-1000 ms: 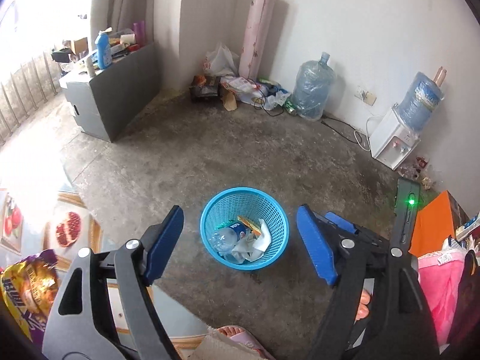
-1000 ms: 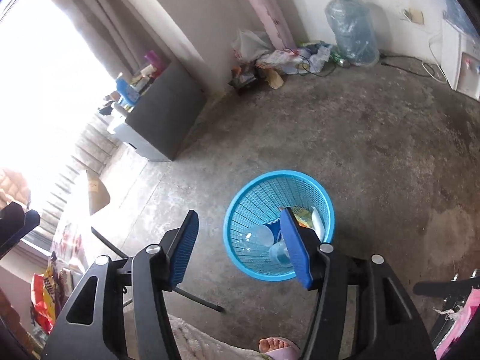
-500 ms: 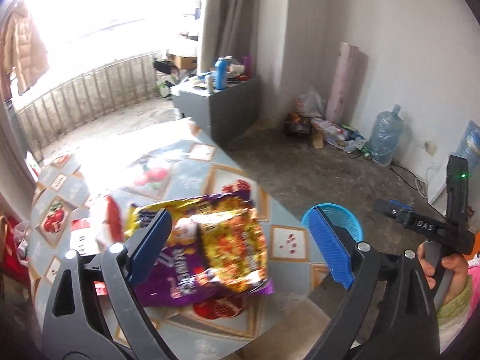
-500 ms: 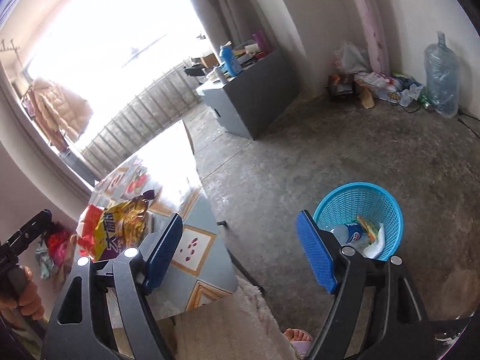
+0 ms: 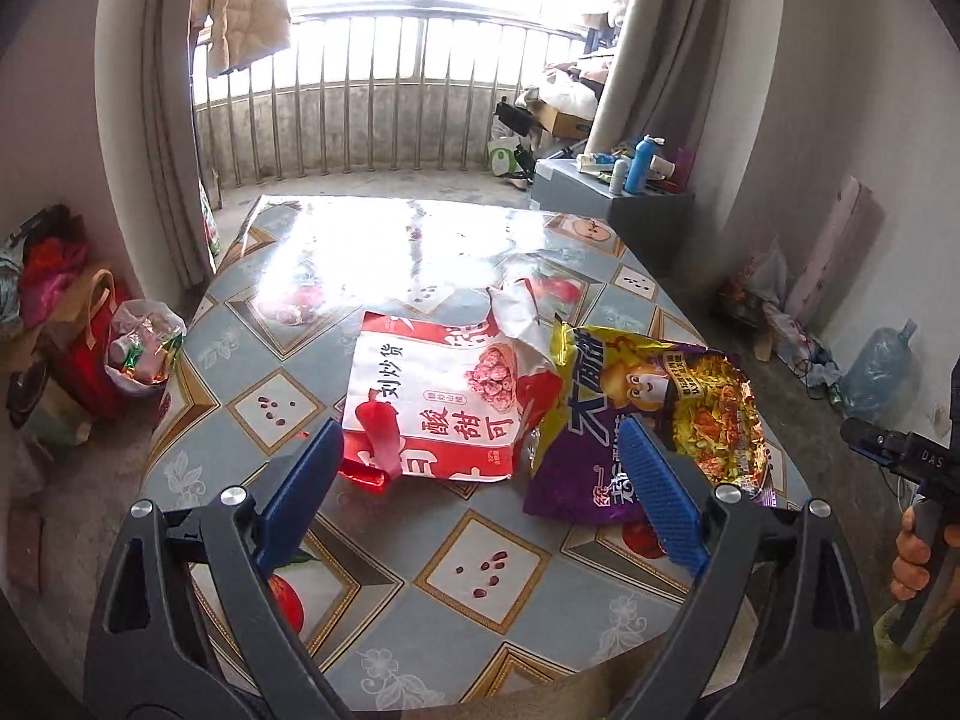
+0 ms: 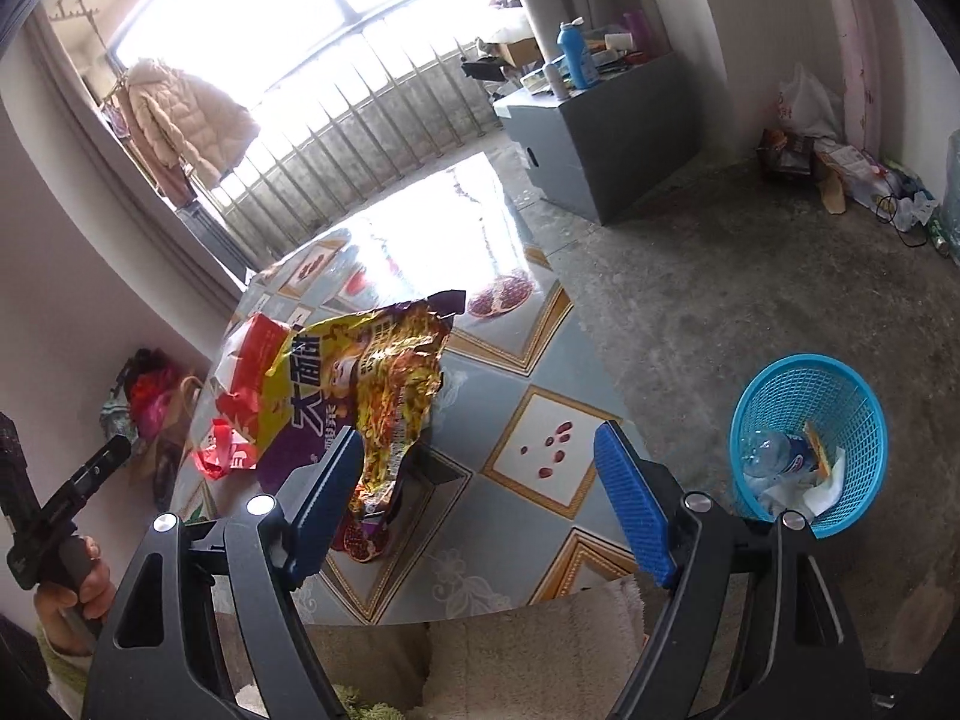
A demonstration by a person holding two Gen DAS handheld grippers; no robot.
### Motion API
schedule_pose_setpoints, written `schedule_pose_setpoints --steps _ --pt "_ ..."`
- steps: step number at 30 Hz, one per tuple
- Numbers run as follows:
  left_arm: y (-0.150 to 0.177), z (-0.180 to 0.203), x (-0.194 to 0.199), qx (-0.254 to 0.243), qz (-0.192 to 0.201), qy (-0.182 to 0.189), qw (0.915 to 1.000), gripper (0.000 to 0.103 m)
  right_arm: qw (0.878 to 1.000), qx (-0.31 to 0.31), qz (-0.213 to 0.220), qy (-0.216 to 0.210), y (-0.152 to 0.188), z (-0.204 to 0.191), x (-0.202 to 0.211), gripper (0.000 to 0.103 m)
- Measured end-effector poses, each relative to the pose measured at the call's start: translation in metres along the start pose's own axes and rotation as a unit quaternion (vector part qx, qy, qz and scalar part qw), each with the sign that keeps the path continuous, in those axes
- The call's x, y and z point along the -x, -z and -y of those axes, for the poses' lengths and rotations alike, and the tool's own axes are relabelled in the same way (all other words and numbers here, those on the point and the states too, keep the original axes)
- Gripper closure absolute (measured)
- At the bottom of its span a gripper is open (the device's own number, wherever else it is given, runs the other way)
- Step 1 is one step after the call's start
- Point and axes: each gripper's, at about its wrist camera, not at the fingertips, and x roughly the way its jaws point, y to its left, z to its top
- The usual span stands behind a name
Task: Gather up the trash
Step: 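Swing both tools back toward the table, then grasp the red-white bag with the left gripper while the right gripper grasps the purple chip bag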
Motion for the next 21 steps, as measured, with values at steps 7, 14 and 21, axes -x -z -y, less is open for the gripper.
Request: schedule_pose_setpoints --steps 7,14,21 --pt "0.010 -0.001 -0.017 -0.001 0.006 0.048 0.9988 0.015 0.999 -0.005 -0.033 -0.018 0.001 -0.017 -0.031 0.026" --pt "0.003 0.016 -0.054 -0.012 -0.002 0.094 0.9955 0.023 0.996 -0.030 -0.063 -0.056 0.001 -0.018 -0.059 0.026" --pt "-0.006 0.026 -0.096 -0.012 -0.024 0.090 0.9956 0.041 0.991 -0.054 -0.088 -0.085 -0.002 -0.012 -0.081 0.032"
